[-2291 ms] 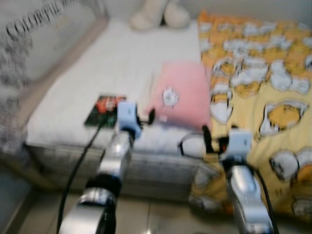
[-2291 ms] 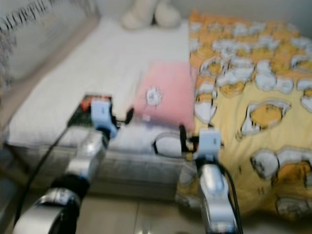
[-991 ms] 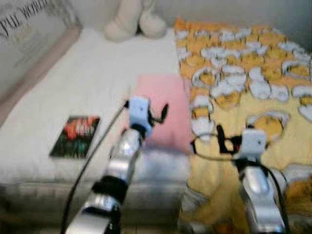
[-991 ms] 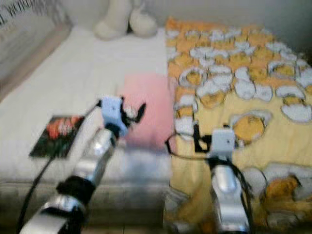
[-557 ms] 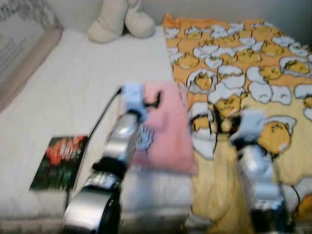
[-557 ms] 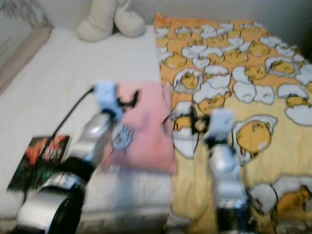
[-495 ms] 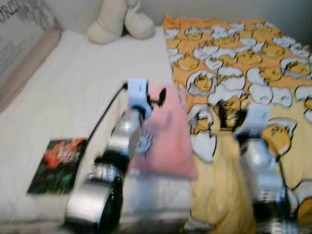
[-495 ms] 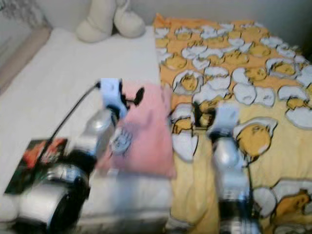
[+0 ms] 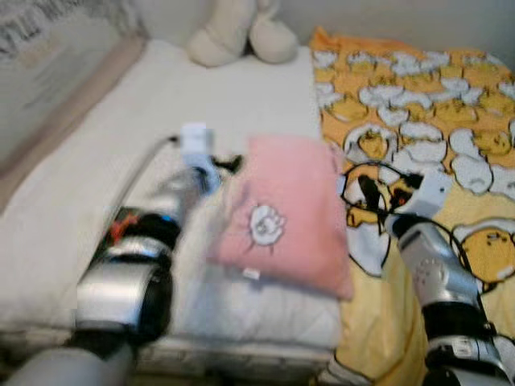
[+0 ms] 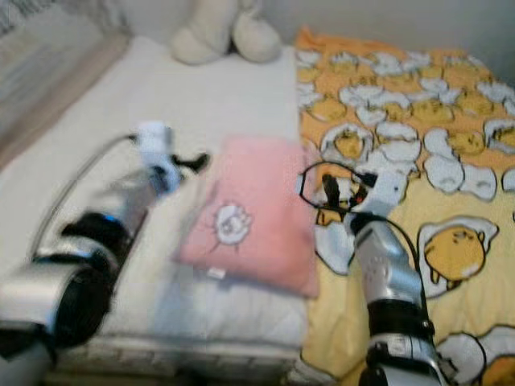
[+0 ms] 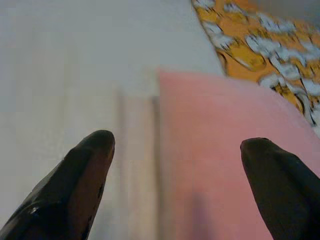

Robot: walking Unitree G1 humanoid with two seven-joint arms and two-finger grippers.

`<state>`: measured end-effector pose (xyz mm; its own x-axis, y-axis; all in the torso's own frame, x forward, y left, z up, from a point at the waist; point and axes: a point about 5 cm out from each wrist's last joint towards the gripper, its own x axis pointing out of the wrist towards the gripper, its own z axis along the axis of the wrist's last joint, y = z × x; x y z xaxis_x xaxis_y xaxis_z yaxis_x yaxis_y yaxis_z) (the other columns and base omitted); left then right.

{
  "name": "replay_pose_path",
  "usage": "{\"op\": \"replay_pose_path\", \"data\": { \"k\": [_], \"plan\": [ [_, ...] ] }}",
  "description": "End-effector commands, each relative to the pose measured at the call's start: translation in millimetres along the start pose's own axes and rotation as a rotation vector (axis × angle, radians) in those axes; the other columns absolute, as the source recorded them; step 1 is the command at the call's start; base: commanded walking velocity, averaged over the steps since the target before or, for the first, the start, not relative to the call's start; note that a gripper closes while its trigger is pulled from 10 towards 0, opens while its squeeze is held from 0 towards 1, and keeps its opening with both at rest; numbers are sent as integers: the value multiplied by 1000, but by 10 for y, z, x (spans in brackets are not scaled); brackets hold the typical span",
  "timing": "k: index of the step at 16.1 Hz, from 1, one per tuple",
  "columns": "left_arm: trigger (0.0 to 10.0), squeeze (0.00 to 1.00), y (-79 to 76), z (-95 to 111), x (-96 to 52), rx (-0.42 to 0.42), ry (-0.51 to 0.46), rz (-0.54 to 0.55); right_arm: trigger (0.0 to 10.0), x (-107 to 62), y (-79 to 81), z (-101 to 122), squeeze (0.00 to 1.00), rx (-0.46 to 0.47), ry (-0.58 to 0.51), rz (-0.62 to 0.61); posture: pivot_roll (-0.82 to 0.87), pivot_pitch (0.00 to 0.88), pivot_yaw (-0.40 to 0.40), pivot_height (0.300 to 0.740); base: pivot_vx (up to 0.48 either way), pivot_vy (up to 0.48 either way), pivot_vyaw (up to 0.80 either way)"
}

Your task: Clean up the room

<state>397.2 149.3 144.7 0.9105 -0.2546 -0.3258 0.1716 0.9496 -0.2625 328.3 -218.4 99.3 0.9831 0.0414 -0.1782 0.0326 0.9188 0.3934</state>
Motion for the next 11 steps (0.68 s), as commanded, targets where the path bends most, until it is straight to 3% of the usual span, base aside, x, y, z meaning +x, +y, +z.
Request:
{"op": "replay_pose_path", "data": {
  "k": [1, 3, 5, 9, 11],
  "plan": [
    [10000, 0, -39, 88, 1, -19, 15, -45, 10000, 7, -67, 60, 0, 34, 10, 8, -75, 20, 36, 740, 0, 0, 0],
    [10000, 0, 6, 8, -12, -32, 65, -51, 10000, 47, -106, 43, 0, 78, 39, 19, -66, 29, 31, 740, 0, 0, 0],
    [10000, 0, -9, -242, 0, -25, 131, -49, 10000, 93, -166, -14, 0, 128, 81, -12, -48, 55, 10, 740, 0, 0, 0],
    [10000, 0, -279, -364, 59, -44, 159, -144, 10000, 117, -153, -152, 0, 145, 125, -8, -56, 106, 1, 740, 0, 0, 0],
    [10000, 0, -423, -543, 89, -13, 208, -114, 10000, 203, 22, -337, 0, 171, 194, 10, -67, 138, 19, 740, 0, 0, 0]
  ]
}}
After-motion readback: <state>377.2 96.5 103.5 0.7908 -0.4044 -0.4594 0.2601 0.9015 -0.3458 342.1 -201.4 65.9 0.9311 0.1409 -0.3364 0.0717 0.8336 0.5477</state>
